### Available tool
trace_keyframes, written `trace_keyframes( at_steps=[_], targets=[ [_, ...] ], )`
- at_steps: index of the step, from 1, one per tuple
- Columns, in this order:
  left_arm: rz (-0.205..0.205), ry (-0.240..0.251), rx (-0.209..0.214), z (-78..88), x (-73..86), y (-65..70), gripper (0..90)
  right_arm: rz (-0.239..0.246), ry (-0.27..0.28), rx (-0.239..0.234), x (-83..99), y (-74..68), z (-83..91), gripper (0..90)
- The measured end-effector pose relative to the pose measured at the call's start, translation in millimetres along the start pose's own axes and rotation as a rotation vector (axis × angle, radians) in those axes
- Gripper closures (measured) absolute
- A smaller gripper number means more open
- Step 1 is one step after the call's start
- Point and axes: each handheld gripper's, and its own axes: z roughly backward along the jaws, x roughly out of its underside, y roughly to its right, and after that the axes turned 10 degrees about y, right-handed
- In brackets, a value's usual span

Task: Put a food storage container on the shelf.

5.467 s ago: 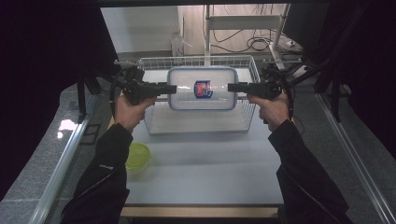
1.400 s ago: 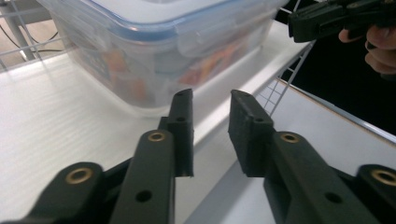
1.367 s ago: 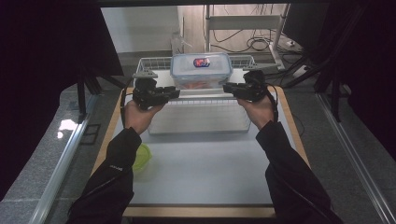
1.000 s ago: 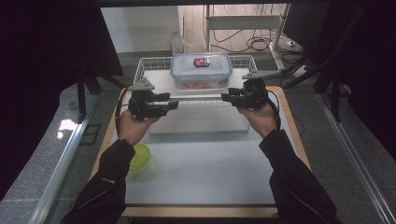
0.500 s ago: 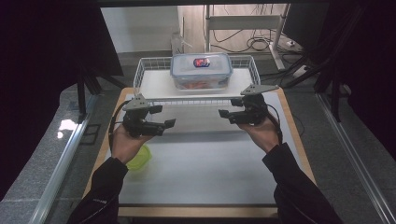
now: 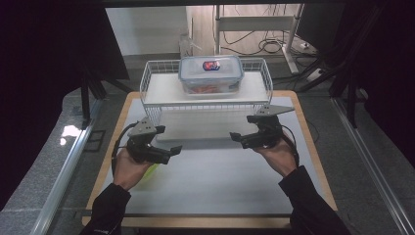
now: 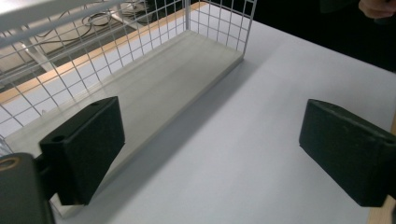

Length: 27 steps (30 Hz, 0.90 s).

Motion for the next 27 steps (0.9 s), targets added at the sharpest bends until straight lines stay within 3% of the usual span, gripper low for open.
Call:
trace_keyframes(
  at_steps=[8,19,27],
  targets=[
    [-0.047,0.001,-0.042,7.8,21.6,13.6,2.9,-0.001,-0.022,-0.011,19.3,-11.8,6.5,2.3],
    [-0.028,0.0,-0.052,12.7,58.5,22.5,2.2,-0.022,-0.053,-0.009,49.9,-23.5,14.1,0.2],
    [-0.015,-0.023,-0.11,19.3,88.2,25.4,2.7,-0.028,-0.075,0.008,79.8,-27.7,19.6,0.7]
  ],
)
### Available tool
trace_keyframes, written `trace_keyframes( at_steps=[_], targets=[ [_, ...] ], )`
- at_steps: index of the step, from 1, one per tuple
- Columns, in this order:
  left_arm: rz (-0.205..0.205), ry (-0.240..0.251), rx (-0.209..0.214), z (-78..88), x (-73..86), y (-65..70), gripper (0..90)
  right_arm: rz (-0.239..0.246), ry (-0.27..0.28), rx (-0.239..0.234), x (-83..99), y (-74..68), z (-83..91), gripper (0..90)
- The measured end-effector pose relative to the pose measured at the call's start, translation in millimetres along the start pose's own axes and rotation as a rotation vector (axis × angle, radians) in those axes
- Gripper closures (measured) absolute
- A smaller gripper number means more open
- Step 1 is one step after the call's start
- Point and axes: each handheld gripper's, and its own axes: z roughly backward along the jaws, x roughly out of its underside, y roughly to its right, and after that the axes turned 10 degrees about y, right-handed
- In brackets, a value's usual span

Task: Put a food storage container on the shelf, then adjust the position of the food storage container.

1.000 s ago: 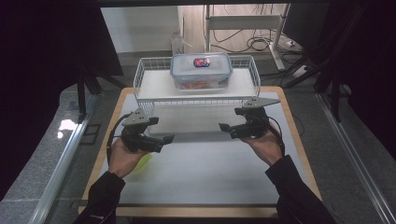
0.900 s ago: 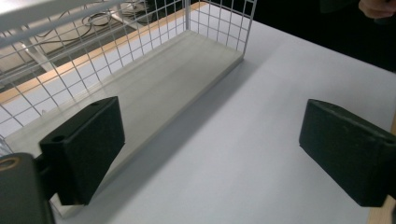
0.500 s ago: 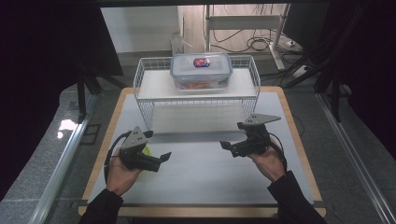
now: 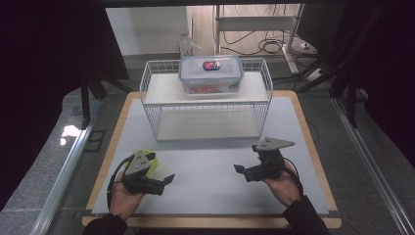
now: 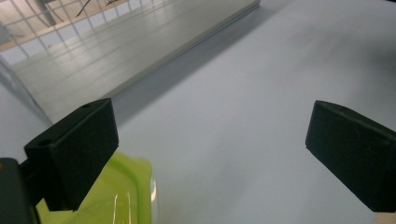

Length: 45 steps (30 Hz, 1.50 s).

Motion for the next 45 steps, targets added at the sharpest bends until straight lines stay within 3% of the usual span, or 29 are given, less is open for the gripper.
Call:
trace_keyframes(
  at_steps=[8,13,22,23,27,34,36,41,45],
  targets=[
    [0.017,-0.031,-0.027,2.5,14.5,-0.6,3.3,0.014,-0.071,0.011,27.1,0.6,-3.4,0.7],
    [0.019,-0.025,-0.031,3.0,13.3,-0.5,3.3,0.013,-0.065,0.016,27.7,1.5,-3.5,0.7],
    [0.073,-0.052,-0.049,10.0,11.3,-10.0,4.0,0.021,-0.086,0.022,31.3,1.1,-6.9,0.8],
    [0.078,-0.067,-0.075,11.7,11.4,-12.7,6.3,0.023,-0.089,0.022,31.8,1.4,-7.1,0.8],
    [0.065,-0.079,-0.112,17.9,11.9,-18.6,20.1,0.018,-0.09,0.025,32.8,2.3,-7.3,0.8],
    [0.145,-0.077,-0.136,30.1,15.5,-38.1,56.6,0.016,-0.099,0.026,34.3,3.0,-8.5,1.0],
    [0.155,-0.08,-0.142,31.6,16.6,-41.0,61.3,0.015,-0.101,0.027,34.5,3.0,-8.6,1.0],
    [0.164,-0.084,-0.18,40.6,19.8,-53.3,85.0,0.01,-0.1,0.033,35.5,3.2,-9.4,1.2],
    [0.178,-0.08,-0.228,51.3,23.2,-66.2,90.0,0.009,-0.097,0.034,35.6,4.0,-8.9,1.3]
  ],
)
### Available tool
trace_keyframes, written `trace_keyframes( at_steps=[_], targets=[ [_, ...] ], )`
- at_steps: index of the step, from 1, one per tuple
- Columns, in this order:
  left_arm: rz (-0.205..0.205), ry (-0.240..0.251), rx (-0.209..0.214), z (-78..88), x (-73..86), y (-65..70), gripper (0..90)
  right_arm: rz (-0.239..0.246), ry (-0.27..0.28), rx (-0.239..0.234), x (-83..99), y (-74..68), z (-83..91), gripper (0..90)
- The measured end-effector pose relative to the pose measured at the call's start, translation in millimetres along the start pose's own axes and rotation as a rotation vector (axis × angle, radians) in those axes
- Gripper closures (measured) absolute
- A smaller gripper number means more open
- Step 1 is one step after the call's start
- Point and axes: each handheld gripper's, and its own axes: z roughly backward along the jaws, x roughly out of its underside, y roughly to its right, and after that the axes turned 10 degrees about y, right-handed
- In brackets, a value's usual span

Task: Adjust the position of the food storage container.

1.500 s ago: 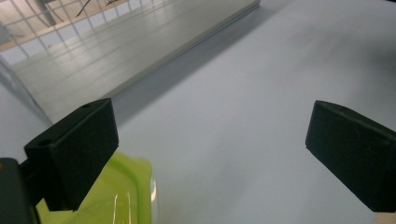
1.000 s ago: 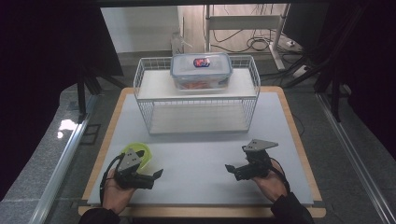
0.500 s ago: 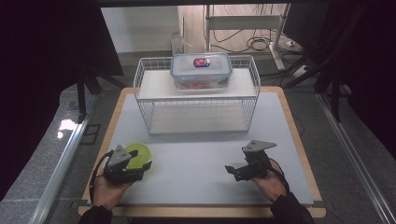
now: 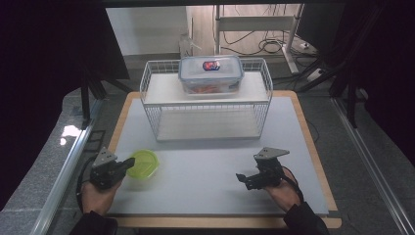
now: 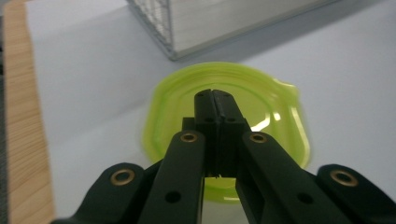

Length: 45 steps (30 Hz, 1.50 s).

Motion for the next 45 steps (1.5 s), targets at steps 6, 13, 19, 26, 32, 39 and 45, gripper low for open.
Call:
trace_keyframes(
  at_steps=[6,13,19,26,32,39,45],
  targets=[
    [0.039,0.016,-0.056,5.8,5.8,-20.7,90.0,0.001,-0.01,-0.001,0.9,0.0,-1.1,1.8],
    [0.114,-0.005,-0.079,-3.5,14.9,-41.9,90.0,0.008,-0.023,-0.005,1.6,-0.4,-2.2,2.1],
    [0.12,-0.026,-0.069,-12.5,17.1,-44.0,90.0,0.015,-0.036,-0.006,2.4,-1.1,-3.3,2.5],
    [0.097,-0.058,-0.064,-17.7,17.2,-38.7,90.0,0.019,-0.043,-0.007,2.9,-1.6,-4.2,2.8],
    [0.089,-0.091,-0.053,-22.7,19.2,-35.4,89.9,0.021,-0.045,-0.008,2.9,-1.8,-4.1,2.9],
    [0.095,-0.122,-0.019,-28.2,22.9,-32.9,89.9,0.026,-0.051,-0.008,3.2,-2.1,-4.5,3.1],
    [0.084,-0.164,0.02,-35.4,26.2,-27.8,89.9,0.029,-0.055,-0.007,3.2,-2.3,-4.4,3.1]
  ],
)
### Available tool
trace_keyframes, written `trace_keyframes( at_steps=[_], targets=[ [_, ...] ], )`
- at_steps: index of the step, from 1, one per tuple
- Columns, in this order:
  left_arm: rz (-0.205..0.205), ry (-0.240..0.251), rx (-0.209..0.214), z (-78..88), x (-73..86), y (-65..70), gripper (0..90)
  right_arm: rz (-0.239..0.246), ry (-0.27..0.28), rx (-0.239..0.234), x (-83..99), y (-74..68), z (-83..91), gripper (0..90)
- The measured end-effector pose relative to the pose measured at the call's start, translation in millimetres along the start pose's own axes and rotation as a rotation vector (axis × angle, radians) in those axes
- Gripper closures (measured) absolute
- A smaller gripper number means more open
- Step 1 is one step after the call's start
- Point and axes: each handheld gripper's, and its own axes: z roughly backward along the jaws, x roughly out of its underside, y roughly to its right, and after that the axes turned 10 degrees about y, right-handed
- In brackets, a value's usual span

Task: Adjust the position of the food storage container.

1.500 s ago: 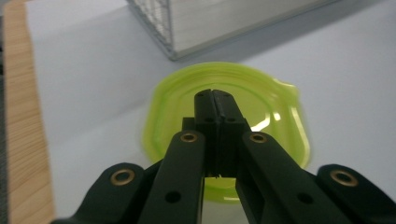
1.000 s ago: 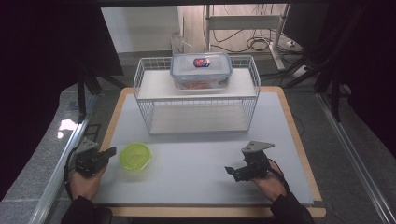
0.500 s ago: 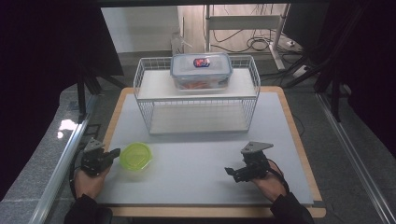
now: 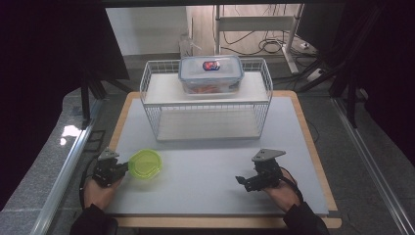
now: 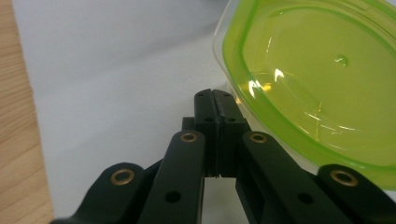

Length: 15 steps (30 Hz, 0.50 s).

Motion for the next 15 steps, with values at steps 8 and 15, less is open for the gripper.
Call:
trace_keyframes(
  at_steps=[8,15],
  targets=[
    [-0.011,-0.031,0.033,-7.5,0.1,4.8,89.9,0.0,-0.006,-0.002,0.2,-0.5,-0.7,3.2],
    [-0.038,-0.052,0.07,-18.6,-4.2,17.9,89.9,-0.003,-0.007,-0.005,0.7,-0.3,-1.6,3.2]
  ],
)
